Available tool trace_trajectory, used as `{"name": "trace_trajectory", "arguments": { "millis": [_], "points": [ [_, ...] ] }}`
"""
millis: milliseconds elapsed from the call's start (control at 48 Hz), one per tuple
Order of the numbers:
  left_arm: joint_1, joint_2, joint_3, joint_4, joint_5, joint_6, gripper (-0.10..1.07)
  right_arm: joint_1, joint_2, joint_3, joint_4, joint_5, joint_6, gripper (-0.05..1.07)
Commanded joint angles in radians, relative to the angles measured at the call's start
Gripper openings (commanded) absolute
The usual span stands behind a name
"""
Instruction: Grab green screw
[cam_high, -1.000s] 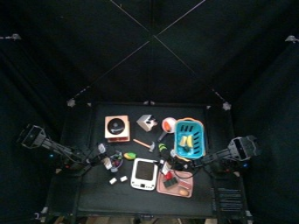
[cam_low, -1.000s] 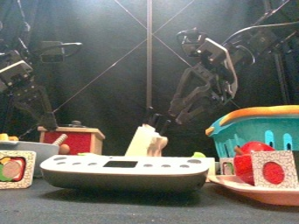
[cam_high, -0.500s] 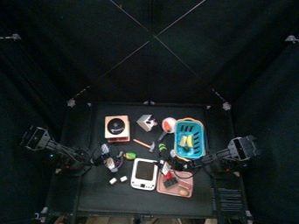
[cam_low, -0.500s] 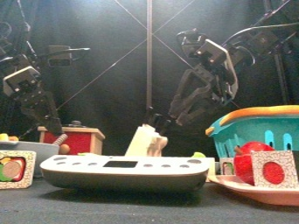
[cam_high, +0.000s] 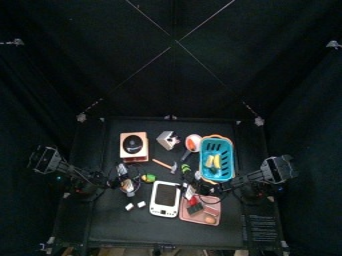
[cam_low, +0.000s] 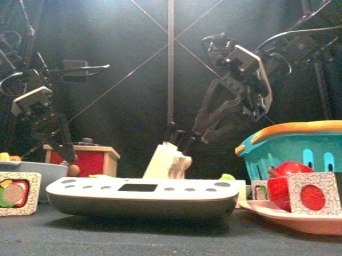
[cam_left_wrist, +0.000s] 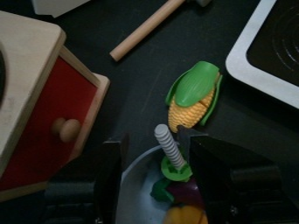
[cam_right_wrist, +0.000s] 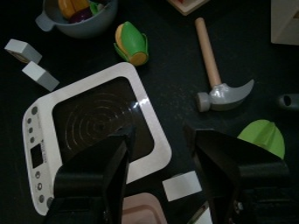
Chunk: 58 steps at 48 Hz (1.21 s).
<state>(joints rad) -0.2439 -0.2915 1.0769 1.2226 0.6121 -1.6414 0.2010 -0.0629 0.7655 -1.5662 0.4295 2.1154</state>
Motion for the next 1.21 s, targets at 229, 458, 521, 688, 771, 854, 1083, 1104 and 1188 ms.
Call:
{"name": "trace_trajectory", "arguments": {
  "millis": [229, 458, 521, 688, 771, 854, 1083, 1104, 1188],
  "points": [
    [0.006, 0.0, -0.029, 0.002, 0.0, -0.002, 0.56, -0.003, -0.015, -0.014, -0.003, -0.002, 0.0, 0.84],
    [0.0, -0.026, -0.044, -0.005, 0.0, 0.003, 0.54, -0.005, -0.015, -0.014, -0.003, -0.002, 0.0, 0.84],
    [-0.005, -0.038, -0.049, -0.006, 0.002, 0.006, 0.54, -0.003, -0.015, -0.014, -0.003, -0.002, 0.0, 0.84],
    [-0.017, -0.08, -0.054, -0.006, 0.002, 0.008, 0.54, -0.003, -0.015, -0.012, -0.003, -0.002, 0.0, 0.84],
    [-0.02, -0.094, -0.052, -0.008, 0.0, 0.008, 0.54, -0.005, -0.015, -0.014, -0.003, -0.002, 0.0, 0.84],
    [-0.023, -0.104, -0.051, -0.008, 0.0, 0.008, 0.54, -0.003, -0.015, -0.014, -0.002, -0.002, 0.0, 0.84],
    [-0.037, -0.106, -0.055, -0.005, -0.005, 0.011, 0.54, -0.005, -0.015, -0.017, -0.003, -0.002, -0.002, 0.84],
    [-0.04, -0.106, -0.058, -0.005, -0.008, 0.012, 0.53, -0.005, -0.015, -0.017, -0.003, -0.002, -0.002, 0.84],
    [-0.051, -0.107, -0.069, -0.003, -0.023, 0.014, 0.53, -0.006, -0.015, -0.018, -0.003, -0.002, -0.002, 0.84]
  ]
}}
